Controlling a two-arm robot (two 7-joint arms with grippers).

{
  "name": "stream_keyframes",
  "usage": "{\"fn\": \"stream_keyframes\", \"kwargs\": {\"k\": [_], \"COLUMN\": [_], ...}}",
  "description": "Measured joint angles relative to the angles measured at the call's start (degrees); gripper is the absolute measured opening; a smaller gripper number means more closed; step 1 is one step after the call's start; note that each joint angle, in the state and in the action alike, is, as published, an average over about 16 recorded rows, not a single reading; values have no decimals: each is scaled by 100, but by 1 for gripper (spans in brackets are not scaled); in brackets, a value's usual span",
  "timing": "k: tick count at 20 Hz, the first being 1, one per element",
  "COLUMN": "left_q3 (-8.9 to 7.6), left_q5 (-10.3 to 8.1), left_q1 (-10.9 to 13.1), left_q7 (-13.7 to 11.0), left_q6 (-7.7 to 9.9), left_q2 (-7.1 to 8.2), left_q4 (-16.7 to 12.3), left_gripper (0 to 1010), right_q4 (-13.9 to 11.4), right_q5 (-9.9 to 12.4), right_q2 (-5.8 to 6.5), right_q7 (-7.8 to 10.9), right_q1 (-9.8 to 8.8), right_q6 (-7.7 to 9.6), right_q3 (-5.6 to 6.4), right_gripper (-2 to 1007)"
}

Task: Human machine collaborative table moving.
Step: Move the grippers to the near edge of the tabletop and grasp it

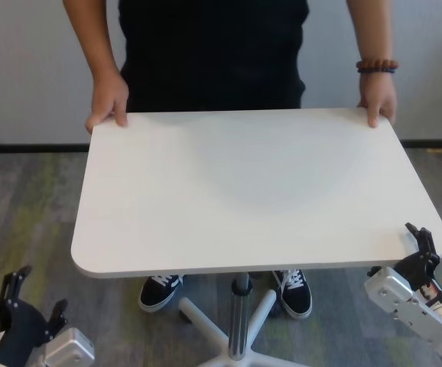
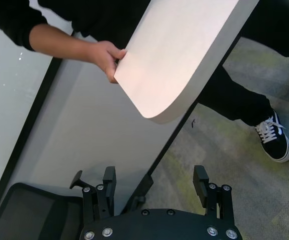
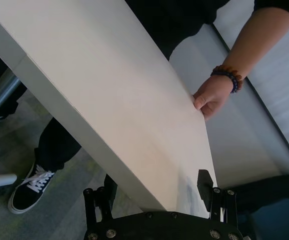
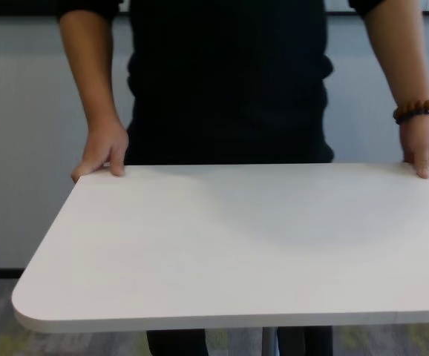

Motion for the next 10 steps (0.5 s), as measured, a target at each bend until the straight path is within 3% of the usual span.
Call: {"fn": "stream_keyframes", "kwargs": {"k": [10], "left_q3": [0], "left_q5": [0], "left_q1": [0], "left_q7": [0], "left_q6": [0], "left_q2": [0], "left_q4": [0], "left_gripper": [1000], "right_q4": [98], "right_q5": [-45], "right_q2": [-56], "right_q7": [22], "right_q1": [45], "right_q6": [-132], "right_q3": [35], "right_gripper": [1005]}}
